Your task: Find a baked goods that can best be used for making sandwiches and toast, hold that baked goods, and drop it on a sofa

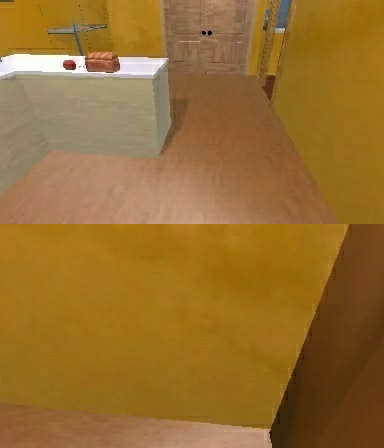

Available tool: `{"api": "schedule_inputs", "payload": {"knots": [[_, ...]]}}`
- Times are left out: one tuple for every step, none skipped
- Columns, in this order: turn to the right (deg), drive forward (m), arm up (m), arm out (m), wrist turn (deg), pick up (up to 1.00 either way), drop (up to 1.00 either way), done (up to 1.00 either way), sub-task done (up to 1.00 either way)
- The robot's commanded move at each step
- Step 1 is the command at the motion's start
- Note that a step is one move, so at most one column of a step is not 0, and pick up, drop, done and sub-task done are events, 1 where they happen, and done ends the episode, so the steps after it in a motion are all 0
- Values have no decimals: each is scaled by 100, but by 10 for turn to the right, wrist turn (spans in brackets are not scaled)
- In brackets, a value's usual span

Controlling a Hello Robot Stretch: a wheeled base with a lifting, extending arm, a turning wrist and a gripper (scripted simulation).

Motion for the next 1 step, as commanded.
{"api": "schedule_inputs", "payload": {"knots": [[-90,0,0,0,0,0,0,0,0]]}}
